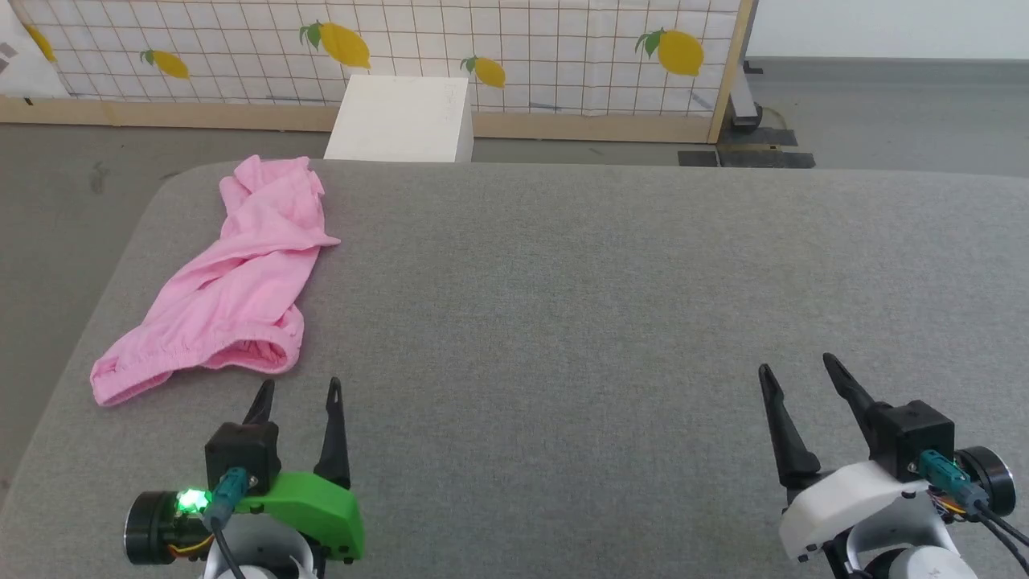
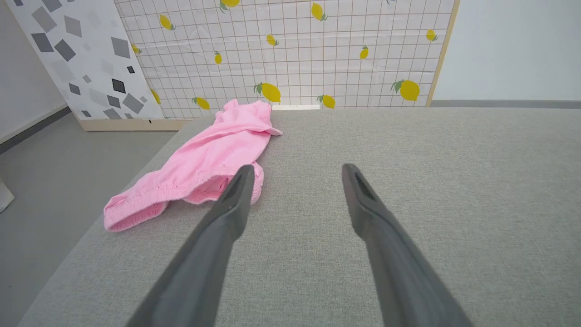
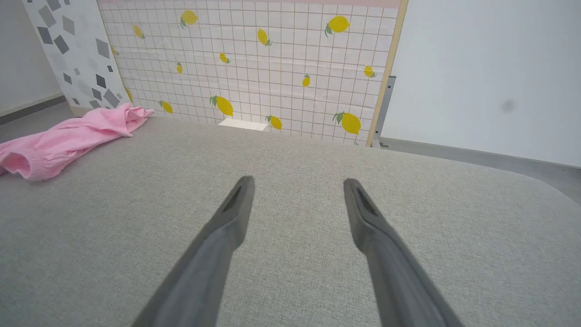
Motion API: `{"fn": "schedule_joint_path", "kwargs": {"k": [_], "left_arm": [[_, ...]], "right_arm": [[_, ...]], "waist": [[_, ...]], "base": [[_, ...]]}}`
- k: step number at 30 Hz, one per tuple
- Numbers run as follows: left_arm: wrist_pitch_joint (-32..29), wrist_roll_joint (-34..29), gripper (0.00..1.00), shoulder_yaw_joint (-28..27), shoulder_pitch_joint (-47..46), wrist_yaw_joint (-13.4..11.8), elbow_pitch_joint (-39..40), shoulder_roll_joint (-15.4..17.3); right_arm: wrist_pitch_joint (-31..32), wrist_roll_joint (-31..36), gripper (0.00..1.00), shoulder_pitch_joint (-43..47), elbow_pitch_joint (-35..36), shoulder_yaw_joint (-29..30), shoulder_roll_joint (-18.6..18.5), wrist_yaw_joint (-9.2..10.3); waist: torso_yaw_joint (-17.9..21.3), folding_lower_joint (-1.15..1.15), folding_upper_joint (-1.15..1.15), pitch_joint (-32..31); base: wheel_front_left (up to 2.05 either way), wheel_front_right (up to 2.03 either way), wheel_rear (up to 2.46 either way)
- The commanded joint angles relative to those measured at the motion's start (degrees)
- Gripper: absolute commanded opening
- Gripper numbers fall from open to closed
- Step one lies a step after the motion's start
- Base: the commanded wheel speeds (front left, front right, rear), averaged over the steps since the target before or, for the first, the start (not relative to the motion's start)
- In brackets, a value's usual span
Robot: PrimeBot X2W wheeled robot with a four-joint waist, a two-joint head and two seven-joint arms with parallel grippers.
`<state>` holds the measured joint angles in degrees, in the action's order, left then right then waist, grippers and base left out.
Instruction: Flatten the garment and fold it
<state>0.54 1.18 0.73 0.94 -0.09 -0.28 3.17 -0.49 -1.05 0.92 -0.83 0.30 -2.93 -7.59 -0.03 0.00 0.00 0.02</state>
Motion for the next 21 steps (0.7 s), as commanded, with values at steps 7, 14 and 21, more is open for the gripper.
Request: {"fn": "schedule_joint_path", "kwargs": {"k": [7,14,21], "left_arm": [[1.5,0.8,1.0,0.4,0.0,-0.8,-0.7,0.0],[2.3,1.4,1.0,0.3,0.2,-1.2,-0.9,-0.1],[3.1,1.6,1.0,0.3,0.7,-1.5,-1.1,-0.1]], "right_arm": [[-1.4,-1.6,1.0,0.2,-0.9,0.3,0.0,0.01],[-2.3,-2.5,1.0,0.4,-1.6,0.3,0.0,0.02],[-3.1,-3.2,1.0,0.6,-2.2,0.2,0.0,0.02]], "waist": [[-0.7,0.0,0.0,0.0],[-2.4,0.0,0.0,-0.2],[-4.7,0.0,0.0,-0.4]], "base": [[0.0,0.0,0.0],[0.0,0.0,0.0],[0.0,0.0,0.0]]}}
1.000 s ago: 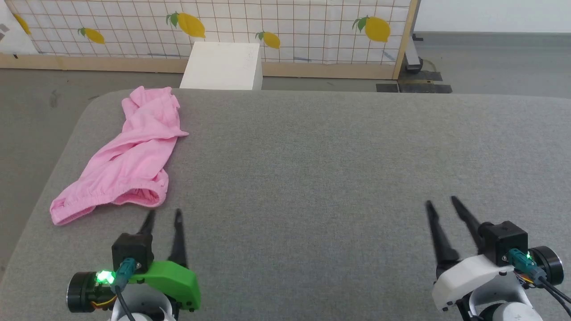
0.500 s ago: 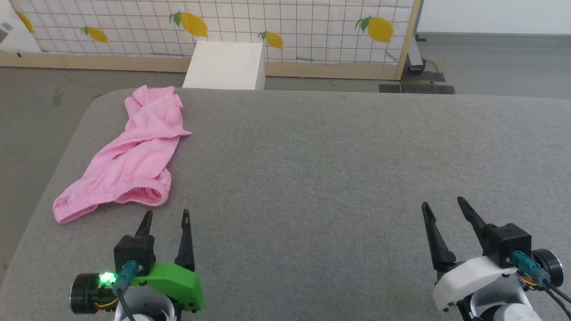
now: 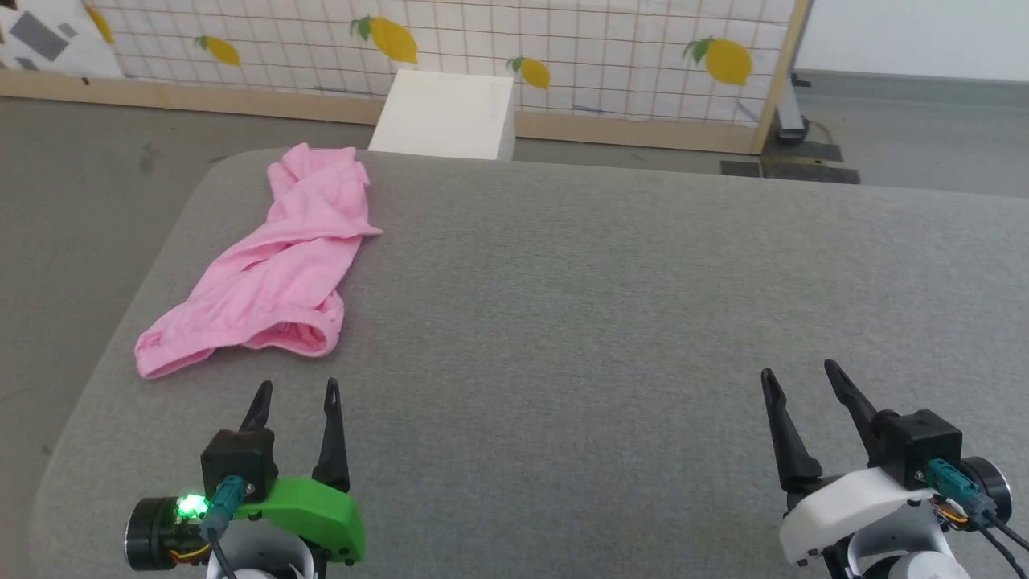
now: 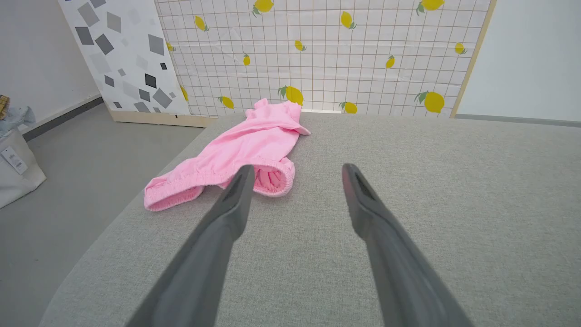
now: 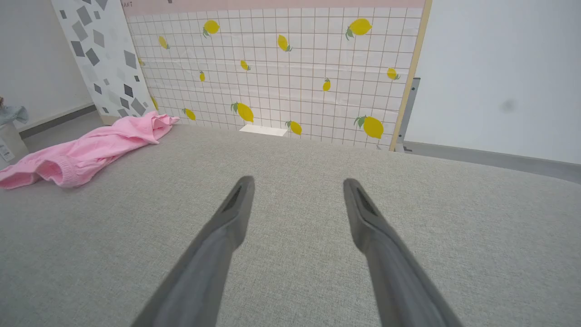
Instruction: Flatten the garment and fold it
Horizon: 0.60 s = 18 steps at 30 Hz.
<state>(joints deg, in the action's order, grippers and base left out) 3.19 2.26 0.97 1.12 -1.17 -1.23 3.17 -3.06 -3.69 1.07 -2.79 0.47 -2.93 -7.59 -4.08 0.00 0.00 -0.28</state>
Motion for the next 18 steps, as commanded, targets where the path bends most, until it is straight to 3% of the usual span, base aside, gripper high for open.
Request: {"fn": "schedule_joint_path", "kwargs": {"k": [1,18], "left_arm": [[0.7,0.6,1.0,0.1,0.7,-0.5,-0.2,-0.1],[2.7,1.1,1.0,0.4,1.7,-1.1,-1.0,-0.1]], "right_arm": [[-0.8,-0.8,1.0,0.6,-0.4,0.0,0.0,0.02],[-2.8,-2.7,1.0,1.5,-1.7,-0.6,0.0,0.04]], "waist": [[-1.4,0.0,0.0,-0.3],[-7.5,0.0,0.0,-0.8]], "base": [[0.0,0.0,0.0],[0.0,0.0,0.0]]}}
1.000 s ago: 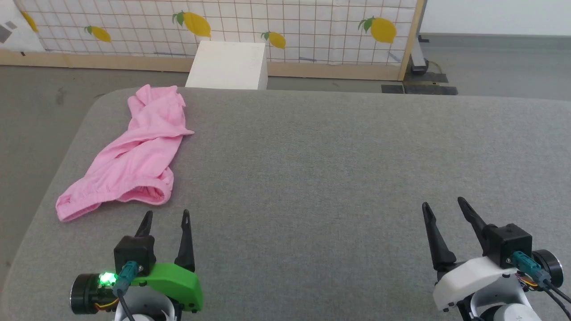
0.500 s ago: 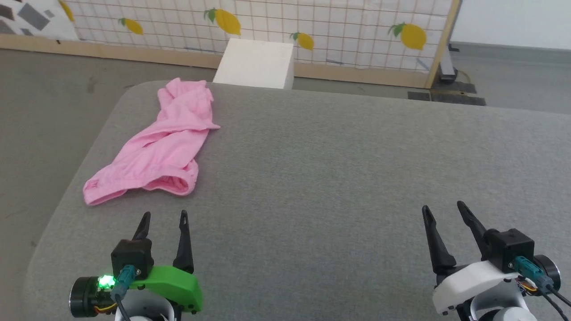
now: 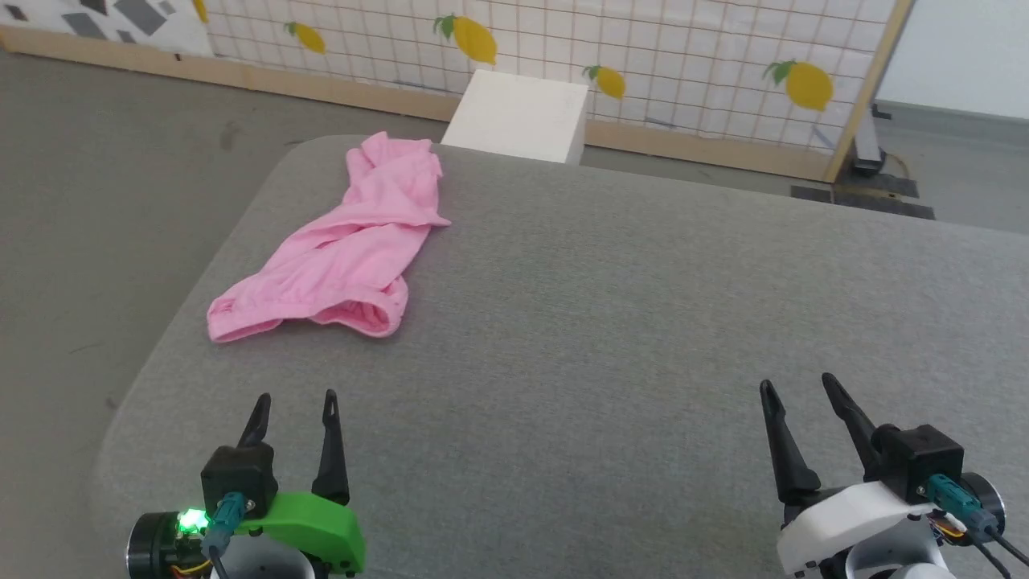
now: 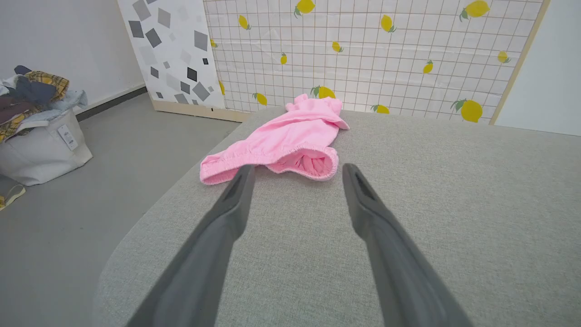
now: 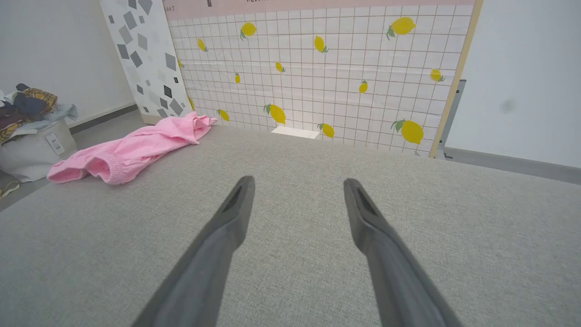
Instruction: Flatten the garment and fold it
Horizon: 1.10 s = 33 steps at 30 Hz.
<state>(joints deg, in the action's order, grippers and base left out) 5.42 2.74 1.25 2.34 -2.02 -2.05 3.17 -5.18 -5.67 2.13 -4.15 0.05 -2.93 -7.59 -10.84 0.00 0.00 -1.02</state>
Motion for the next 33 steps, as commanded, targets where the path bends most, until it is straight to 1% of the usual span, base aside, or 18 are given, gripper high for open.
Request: {"fn": "schedule_joint_path", "kwargs": {"k": [1,33], "left_arm": [[0.6,0.6,1.0,0.1,0.6,-0.3,-0.2,-0.1],[4.3,1.9,1.0,0.0,2.3,-2.4,-0.9,0.0]], "right_arm": [[-0.8,-0.9,1.0,0.5,-0.4,-0.2,0.0,0.04],[-4.6,-4.1,1.0,1.2,-3.7,-2.0,0.0,0.06]], "waist": [[-1.1,0.0,0.0,0.0],[-10.2,0.0,0.0,-0.1]], "base": [[0.0,0.0,0.0],[0.0,0.0,0.0]]}}
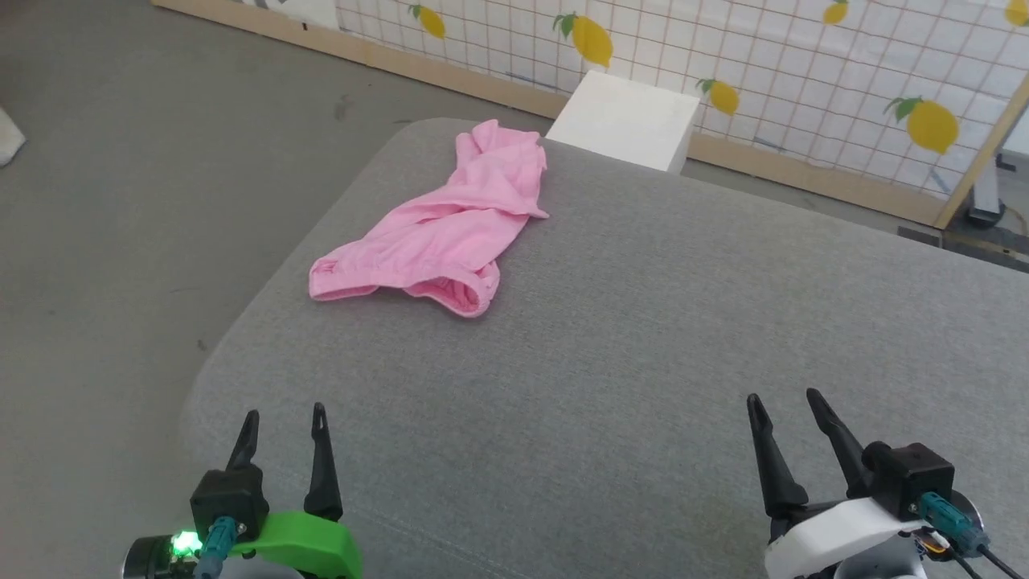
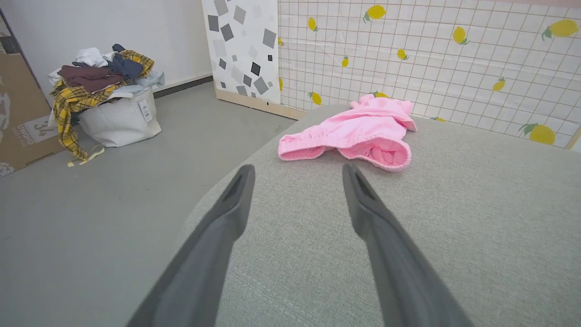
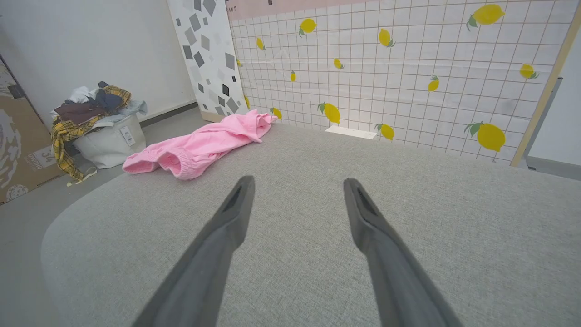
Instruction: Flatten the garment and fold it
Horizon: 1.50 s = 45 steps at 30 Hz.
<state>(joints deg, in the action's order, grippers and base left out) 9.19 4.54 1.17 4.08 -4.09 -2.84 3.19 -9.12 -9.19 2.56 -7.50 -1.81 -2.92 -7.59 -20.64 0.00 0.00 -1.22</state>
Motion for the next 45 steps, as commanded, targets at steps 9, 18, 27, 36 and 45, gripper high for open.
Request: {"fn": "schedule_joint_path", "kwargs": {"k": [9,18,27,36,45], "left_arm": [[1.6,0.9,1.0,0.1,0.2,-0.3,-1.1,-0.1],[2.7,1.5,1.0,0.3,0.4,-0.9,-1.5,-0.1],[3.8,2.8,1.0,0.9,-3.6,0.0,-3.8,0.0],[4.2,5.8,1.0,1.0,-16.7,3.5,-11.2,1.3],[-2.7,13.1,1.0,-1.0,-43.8,8.9,-32.8,5.1]], "right_arm": [[-1.7,-1.3,1.0,0.6,-1.5,-0.5,0.0,0.07],[-2.7,-2.0,1.0,0.4,-2.6,-0.5,0.0,0.08],[-3.8,-2.5,1.0,0.1,-3.4,-0.6,0.0,0.08],[-3.8,-1.2,1.0,-0.5,-2.7,0.0,0.0,0.09],[0.7,3.5,1.0,-1.8,5.1,2.5,0.0,0.1]], "waist": [[-2.5,0.0,0.0,0.5],[-4.3,0.0,0.0,0.7],[-5.8,0.0,0.0,1.1],[-5.6,0.0,0.0,3.5],[1.3,0.0,0.0,12.8]], "base": [[0.0,0.0,0.0],[0.0,0.0,0.0],[0.0,0.0,0.0],[0.0,0.0,0.0],[0.0,0.0,0.0]]}}
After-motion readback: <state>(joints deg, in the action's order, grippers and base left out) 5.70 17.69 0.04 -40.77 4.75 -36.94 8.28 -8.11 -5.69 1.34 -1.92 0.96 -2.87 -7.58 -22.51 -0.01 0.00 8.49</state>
